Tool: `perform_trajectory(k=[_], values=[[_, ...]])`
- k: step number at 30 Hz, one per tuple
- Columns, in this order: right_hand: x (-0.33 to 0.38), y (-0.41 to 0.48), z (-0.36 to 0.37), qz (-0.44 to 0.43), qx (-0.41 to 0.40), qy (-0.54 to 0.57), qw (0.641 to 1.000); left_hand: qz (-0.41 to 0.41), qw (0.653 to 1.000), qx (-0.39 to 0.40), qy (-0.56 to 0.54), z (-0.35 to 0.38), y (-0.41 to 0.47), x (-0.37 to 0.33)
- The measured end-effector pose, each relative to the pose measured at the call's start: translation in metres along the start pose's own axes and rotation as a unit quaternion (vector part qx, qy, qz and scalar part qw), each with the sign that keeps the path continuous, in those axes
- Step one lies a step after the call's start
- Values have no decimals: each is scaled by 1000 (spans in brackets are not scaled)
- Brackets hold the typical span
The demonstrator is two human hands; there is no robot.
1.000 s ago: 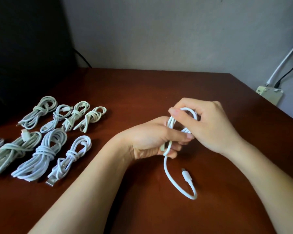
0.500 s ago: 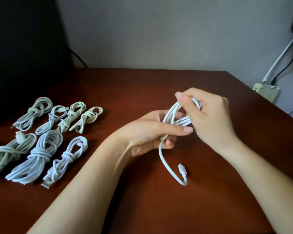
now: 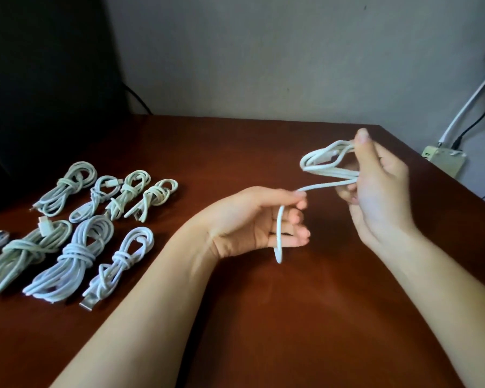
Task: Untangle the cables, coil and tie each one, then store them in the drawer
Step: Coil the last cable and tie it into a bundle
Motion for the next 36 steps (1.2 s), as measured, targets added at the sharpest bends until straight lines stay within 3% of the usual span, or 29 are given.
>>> perform_trajectory(k=[4, 10, 16, 23, 29, 36], values=[[4, -5, 6, 24, 70, 47, 996, 0, 994, -66, -87, -9, 1, -5], [2, -18, 14, -54, 174, -120, 976, 17, 992, -113, -61, -19, -1, -9], [-1, -22, 15, -133, 236, -301, 914, 34, 985, -166, 26, -23, -2, -11], [-3, -17, 12, -200, 153, -450, 857, 133, 954, -213, 165, -17, -2, -17], [-3, -9, 4, -261, 47, -470, 842, 243, 930, -132, 240, 5, -4, -18], [-6, 0, -3, -246, -46, -406, 879, 224, 919, -44, 321, 16, -2, -1]])
Point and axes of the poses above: each hand's wrist, its own y-axis towards the middle knuckle, its own z-axis out of the palm, x = y × z, the point moved 2 cm from there along y, towards the middle knuckle, and after that the axes turned 9 degrees about z, right-handed, at the moved point
